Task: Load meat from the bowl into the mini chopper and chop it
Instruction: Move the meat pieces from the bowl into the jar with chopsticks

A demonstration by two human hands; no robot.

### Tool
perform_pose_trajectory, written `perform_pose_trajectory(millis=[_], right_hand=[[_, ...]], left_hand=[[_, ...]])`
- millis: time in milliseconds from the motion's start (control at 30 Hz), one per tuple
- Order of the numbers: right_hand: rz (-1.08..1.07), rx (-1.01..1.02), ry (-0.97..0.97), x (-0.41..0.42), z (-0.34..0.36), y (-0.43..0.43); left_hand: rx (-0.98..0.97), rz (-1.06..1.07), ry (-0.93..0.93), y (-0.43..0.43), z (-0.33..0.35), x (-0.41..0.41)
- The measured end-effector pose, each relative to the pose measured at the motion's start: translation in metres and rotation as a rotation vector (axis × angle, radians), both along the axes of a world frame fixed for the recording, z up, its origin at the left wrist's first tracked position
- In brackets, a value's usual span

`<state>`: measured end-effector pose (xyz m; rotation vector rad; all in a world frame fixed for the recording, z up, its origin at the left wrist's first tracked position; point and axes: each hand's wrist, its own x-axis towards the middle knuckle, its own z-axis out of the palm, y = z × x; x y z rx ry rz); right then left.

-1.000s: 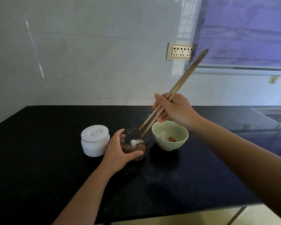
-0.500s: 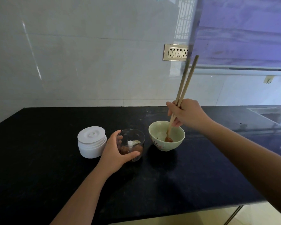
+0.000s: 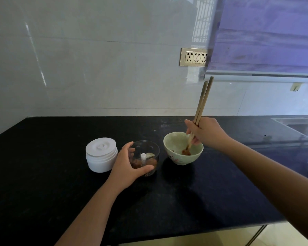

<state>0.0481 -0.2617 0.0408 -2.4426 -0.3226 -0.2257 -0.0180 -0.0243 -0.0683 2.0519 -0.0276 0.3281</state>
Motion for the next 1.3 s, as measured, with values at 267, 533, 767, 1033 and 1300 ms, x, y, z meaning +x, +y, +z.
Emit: perform_pose_trajectory(millis=[267,533,767,1033,1300], right_hand=[[-0.024,0.125,-0.063,0.002,-0.002,-0.001],[0.041,0.583,-0.125,-0.007,0.018,0.02],[0.164,0.707,0.041,-0.018,0.027,0.057],[0.131,0.572,0.216,-0.012,0.029,0.087],[0.125,0.364,0.199,-0.005,0.026,0.109]], left_hand=[[-0.005,0.006,-0.005,-0.001,-0.001,0.0],[-0.005,0.003,0.002,0.0,-0.001,0.0],[-0.01,-0.002,0.014,0.0,0.0,0.0],[-0.009,-0.007,0.035,0.0,0.0,0.001],[0.003,-0.011,0.053,-0.001,0.002,0.001]])
